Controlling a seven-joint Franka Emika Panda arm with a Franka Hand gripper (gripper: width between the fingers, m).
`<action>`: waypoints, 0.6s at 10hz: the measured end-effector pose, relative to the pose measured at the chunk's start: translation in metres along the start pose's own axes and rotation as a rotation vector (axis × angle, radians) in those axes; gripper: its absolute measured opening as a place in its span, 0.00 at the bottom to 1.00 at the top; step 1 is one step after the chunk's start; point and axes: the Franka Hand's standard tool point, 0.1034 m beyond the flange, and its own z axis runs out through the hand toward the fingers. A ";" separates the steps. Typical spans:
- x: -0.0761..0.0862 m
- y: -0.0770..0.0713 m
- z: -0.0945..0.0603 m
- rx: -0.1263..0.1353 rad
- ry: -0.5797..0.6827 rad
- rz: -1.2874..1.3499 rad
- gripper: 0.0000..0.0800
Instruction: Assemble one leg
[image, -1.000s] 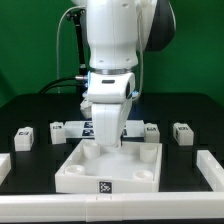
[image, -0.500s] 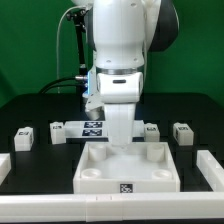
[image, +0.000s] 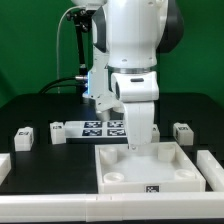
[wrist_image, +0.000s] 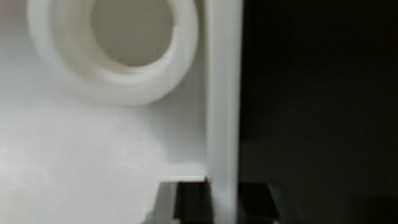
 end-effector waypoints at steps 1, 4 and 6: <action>0.001 0.000 0.000 0.000 0.000 0.007 0.07; 0.021 0.004 0.000 -0.002 0.001 0.077 0.07; 0.026 0.008 0.000 -0.008 0.003 0.072 0.07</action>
Offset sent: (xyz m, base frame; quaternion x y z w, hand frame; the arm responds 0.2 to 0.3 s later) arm 0.0085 0.0260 -0.0011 0.0071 -0.0160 0.0294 0.9994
